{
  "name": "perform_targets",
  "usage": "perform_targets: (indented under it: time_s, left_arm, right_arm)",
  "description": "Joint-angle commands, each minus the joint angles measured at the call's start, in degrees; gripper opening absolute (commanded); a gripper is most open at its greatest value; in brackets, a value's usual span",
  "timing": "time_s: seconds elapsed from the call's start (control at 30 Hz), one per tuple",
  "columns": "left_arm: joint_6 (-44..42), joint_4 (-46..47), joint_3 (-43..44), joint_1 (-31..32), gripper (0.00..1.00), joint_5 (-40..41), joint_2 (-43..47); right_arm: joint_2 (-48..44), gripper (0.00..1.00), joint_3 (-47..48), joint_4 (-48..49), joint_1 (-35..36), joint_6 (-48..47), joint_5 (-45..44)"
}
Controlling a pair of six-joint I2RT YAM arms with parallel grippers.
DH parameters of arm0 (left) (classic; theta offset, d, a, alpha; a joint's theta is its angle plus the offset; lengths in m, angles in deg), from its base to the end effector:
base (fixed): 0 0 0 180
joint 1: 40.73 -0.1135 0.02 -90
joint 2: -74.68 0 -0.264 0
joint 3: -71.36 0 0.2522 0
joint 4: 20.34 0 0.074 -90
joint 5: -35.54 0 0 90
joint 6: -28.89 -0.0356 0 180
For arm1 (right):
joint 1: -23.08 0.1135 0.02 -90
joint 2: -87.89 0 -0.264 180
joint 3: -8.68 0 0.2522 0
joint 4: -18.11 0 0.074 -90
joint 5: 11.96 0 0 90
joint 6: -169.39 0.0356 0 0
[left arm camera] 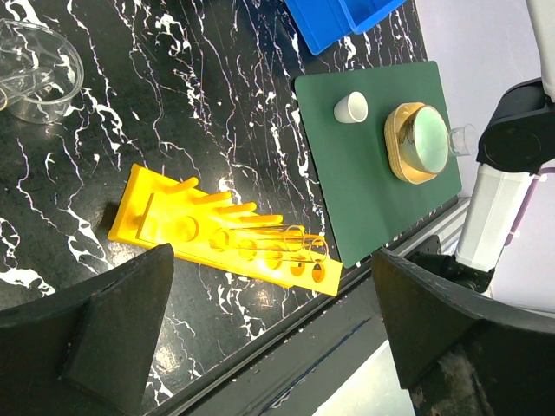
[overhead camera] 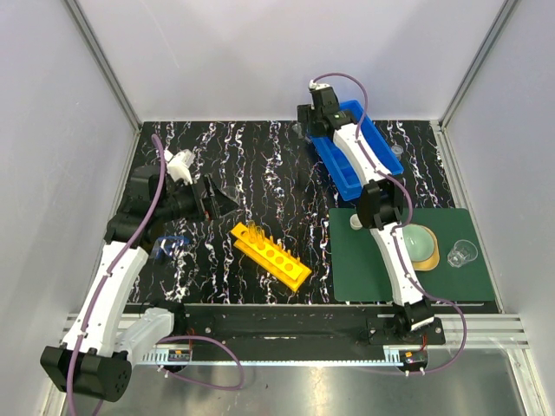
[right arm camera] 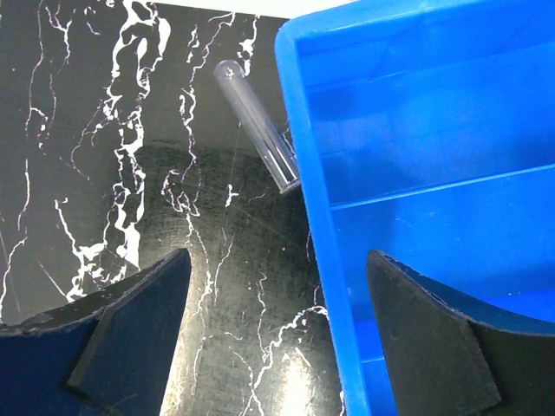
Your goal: Organize the chemistry lab equipment
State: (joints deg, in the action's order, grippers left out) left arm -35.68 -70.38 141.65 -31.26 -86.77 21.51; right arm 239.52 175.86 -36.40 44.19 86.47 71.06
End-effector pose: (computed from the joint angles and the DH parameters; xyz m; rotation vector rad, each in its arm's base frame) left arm 0.1844 -0.0501 0.3425 0.0373 2.1970 -0.9538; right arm 0.5429 0.2050 0.2378 -0.2095 2.2381 0.1283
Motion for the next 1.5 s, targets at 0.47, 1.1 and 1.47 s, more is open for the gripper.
perform_targets:
  time_s: [0.47,1.1,1.47]
  left_arm:
    - [-0.82,2.87,0.77,-0.25,0.99,1.55,0.26]
    - [-1.00,2.96,0.68,-0.25,0.99,1.20,0.26]
    - [-1.08,2.96,0.16,-0.25,0.99,1.47,0.78]
  right_arm:
    - [3.23,0.86,3.37,3.31,-2.03,0.22,3.73]
    - [3.23,0.50,1.62,3.66,-0.89,0.14,6.28]
    - [3.93,0.24,1.44,3.58,0.25,-0.13,6.80]
